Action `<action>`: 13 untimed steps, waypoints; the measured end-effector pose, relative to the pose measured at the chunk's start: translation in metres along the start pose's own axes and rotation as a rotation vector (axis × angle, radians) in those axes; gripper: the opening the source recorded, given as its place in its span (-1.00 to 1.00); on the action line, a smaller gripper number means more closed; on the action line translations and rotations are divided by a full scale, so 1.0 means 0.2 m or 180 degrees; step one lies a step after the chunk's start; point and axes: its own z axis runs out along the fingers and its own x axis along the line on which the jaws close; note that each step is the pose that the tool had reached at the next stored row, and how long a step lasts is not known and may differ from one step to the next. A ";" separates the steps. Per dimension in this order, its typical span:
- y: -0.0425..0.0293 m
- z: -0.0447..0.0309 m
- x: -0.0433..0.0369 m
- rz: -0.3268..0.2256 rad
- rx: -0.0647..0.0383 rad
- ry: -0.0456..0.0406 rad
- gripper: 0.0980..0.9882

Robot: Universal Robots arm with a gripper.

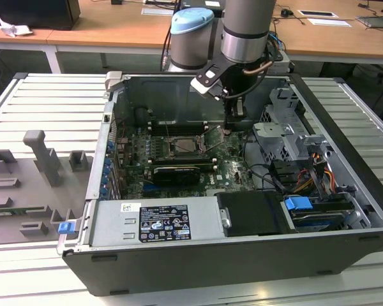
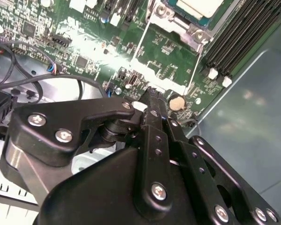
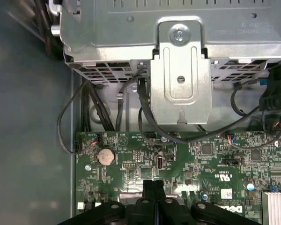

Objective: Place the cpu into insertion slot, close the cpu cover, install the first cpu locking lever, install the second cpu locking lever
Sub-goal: 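Close the cpu cover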

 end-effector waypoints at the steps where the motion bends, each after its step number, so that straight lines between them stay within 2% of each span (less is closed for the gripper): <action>1: 0.007 0.002 0.000 0.0000 0.0000 0.0000 -0.98; 5: 0.034 0.014 0.000 0.0000 0.0004 0.0000 -0.98; 8: 0.032 0.041 -0.001 -0.0010 0.0004 0.0001 -0.98; 11: 0.030 0.091 -0.003 -0.0036 0.0017 0.0002 -0.98; 13: 0.029 0.103 -0.003 -0.0052 0.0019 0.0006 -0.98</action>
